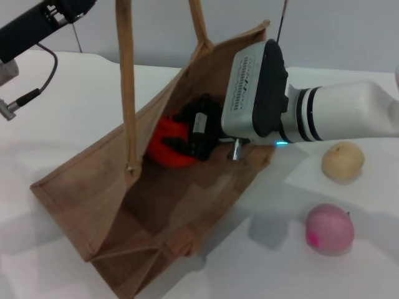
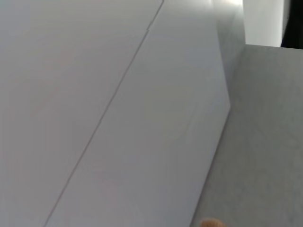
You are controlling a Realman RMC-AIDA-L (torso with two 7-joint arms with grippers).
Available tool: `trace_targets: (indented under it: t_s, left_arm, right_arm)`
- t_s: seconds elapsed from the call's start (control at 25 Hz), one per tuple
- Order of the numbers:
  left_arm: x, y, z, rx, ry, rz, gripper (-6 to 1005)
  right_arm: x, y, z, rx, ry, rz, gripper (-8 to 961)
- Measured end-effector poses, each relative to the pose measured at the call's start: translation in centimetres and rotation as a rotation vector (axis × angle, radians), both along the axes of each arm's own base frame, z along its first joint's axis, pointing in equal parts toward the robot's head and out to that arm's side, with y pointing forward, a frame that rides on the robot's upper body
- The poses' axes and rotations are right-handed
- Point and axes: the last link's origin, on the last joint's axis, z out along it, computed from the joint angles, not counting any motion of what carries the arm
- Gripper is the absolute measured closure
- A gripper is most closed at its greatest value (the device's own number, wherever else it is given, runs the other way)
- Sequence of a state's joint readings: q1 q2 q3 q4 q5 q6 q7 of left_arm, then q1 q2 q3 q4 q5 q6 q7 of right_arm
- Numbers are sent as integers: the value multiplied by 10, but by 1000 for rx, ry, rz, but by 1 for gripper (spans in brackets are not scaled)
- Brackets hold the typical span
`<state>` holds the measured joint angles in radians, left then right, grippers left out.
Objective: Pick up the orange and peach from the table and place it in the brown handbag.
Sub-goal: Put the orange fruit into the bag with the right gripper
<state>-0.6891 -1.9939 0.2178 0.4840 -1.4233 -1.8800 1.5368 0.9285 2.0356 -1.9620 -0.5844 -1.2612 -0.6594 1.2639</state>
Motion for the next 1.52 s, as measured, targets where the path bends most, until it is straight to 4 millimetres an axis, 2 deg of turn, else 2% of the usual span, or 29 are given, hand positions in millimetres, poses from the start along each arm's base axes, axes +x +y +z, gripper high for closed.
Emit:
trace_targets:
  t_s: [0.32,0.56,0.72,0.88,1.52]
  left_arm:
    - [-17,0,6,49,-13,88,879]
    - [-28,0,8,76,-12,141,879]
    - [-37,0,11,106,-17,191,879]
    - [-43,1,10,121,-12,235,879]
    - [-55,5,1,126,7,320,879]
  right_arm:
    - [-1,-12,0,-57,30,15,426]
    - [-1,-20,3,-64,70,17,233]
    - [2,-22,9,-65,101,11,233]
    - [11,-17,27,-55,175,-30,233]
    - [79,-22,97,-55,363,-170,232]
